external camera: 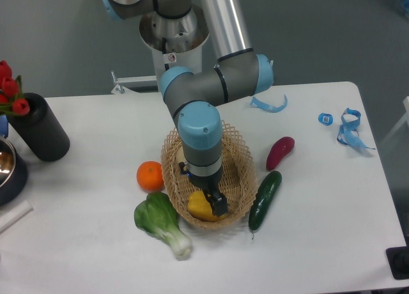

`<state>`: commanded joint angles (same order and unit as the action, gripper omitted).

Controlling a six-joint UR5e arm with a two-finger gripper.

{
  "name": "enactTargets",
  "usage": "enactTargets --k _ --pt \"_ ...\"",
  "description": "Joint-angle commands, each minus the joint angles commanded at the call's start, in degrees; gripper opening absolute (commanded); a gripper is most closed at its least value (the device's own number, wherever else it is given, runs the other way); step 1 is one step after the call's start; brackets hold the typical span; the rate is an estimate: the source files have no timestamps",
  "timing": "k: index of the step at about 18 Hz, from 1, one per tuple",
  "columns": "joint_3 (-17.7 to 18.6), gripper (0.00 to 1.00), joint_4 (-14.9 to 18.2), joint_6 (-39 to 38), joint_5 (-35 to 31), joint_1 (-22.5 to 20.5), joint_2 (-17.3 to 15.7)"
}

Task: Pick up the yellow pepper from the basket
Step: 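Lower the open gripper over the yellow pepper in the basket, then close the gripper around the yellow pepper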

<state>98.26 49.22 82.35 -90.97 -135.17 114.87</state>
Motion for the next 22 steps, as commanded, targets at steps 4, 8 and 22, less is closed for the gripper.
enactTargets --k 4,8,22 --pt "0.2 1.00 -0.1 0.0 0.0 -0.2 0.4" --pt "0.7 1.00 -0.2 -0.1 -0.1 -0.2 0.9" --pt "-0.1 1.00 -0.5 0.8 -0.1 -1.0 2.3"
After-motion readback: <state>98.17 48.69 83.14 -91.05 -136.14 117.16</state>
